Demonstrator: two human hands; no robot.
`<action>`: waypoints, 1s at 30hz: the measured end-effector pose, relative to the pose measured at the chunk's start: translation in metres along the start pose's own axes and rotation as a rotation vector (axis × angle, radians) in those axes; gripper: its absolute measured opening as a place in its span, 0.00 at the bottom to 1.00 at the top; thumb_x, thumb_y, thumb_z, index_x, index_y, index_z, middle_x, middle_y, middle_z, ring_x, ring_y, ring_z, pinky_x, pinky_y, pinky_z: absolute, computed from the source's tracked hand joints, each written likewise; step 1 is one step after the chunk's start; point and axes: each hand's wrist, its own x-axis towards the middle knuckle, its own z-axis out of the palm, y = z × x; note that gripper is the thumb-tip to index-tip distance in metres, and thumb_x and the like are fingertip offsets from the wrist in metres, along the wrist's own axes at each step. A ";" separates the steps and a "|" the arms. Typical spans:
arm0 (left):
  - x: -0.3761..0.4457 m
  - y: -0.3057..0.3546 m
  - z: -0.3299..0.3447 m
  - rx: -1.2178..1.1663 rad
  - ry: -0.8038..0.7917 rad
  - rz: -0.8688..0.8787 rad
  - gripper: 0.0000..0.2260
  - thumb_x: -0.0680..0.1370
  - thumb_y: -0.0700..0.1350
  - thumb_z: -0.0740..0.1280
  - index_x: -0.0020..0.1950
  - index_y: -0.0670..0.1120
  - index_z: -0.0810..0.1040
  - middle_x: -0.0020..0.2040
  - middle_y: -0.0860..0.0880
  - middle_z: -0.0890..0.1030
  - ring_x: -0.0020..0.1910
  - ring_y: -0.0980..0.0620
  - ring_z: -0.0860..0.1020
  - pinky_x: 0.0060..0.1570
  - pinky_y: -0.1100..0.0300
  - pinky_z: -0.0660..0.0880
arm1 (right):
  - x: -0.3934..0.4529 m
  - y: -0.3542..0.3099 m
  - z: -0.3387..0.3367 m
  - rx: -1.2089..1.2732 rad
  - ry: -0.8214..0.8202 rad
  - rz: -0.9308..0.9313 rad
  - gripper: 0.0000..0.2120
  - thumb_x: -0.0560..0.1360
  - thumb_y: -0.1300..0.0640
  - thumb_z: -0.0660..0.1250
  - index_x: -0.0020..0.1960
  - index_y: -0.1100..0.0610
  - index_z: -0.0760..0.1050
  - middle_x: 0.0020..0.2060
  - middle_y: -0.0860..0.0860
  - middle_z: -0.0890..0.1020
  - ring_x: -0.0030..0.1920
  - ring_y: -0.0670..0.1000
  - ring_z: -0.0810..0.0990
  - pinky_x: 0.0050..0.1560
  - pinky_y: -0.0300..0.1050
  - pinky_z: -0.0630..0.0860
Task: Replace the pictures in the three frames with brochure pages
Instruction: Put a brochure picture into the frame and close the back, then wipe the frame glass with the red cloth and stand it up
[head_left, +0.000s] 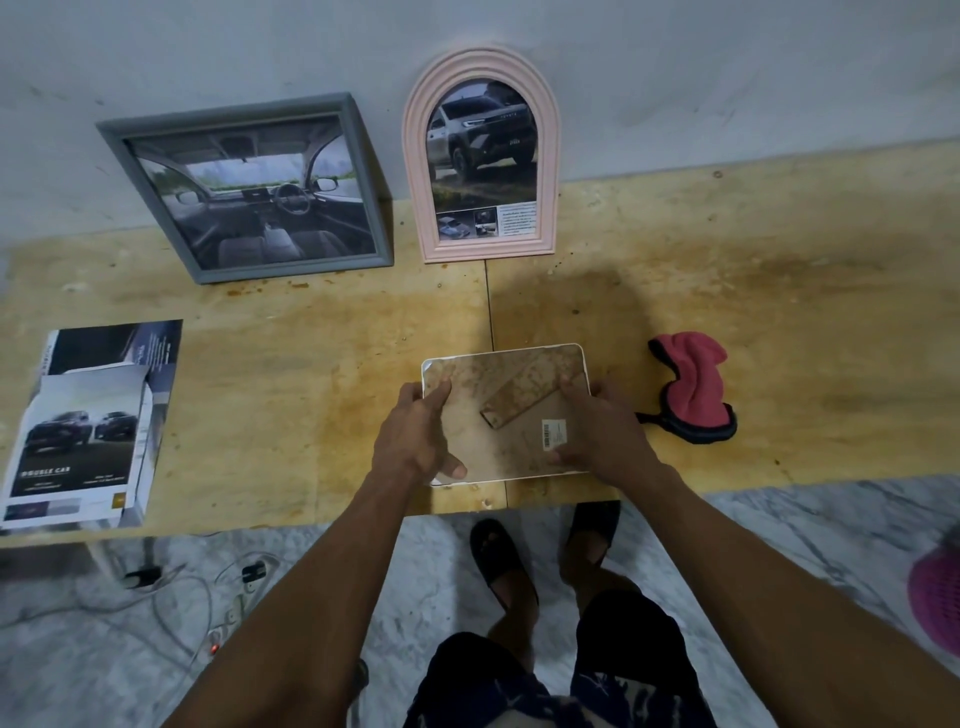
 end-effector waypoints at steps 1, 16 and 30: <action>-0.001 -0.001 0.000 -0.015 0.008 0.006 0.56 0.57 0.47 0.85 0.80 0.52 0.60 0.70 0.47 0.65 0.66 0.42 0.71 0.60 0.49 0.74 | 0.000 0.000 0.001 0.000 -0.007 0.009 0.51 0.61 0.45 0.80 0.77 0.49 0.56 0.68 0.56 0.62 0.64 0.60 0.70 0.60 0.54 0.76; -0.006 -0.015 0.003 -0.105 0.015 0.018 0.46 0.66 0.38 0.80 0.79 0.43 0.61 0.73 0.44 0.66 0.70 0.41 0.68 0.66 0.54 0.69 | 0.000 -0.011 0.001 -0.061 -0.092 0.068 0.50 0.68 0.47 0.77 0.78 0.48 0.47 0.72 0.60 0.55 0.71 0.66 0.59 0.67 0.60 0.66; -0.022 -0.006 0.018 -0.507 0.251 -0.210 0.23 0.68 0.40 0.78 0.61 0.47 0.76 0.51 0.48 0.82 0.51 0.45 0.80 0.50 0.50 0.79 | -0.027 -0.015 0.007 0.398 0.208 0.189 0.30 0.63 0.51 0.72 0.64 0.50 0.68 0.57 0.49 0.75 0.58 0.56 0.75 0.55 0.57 0.75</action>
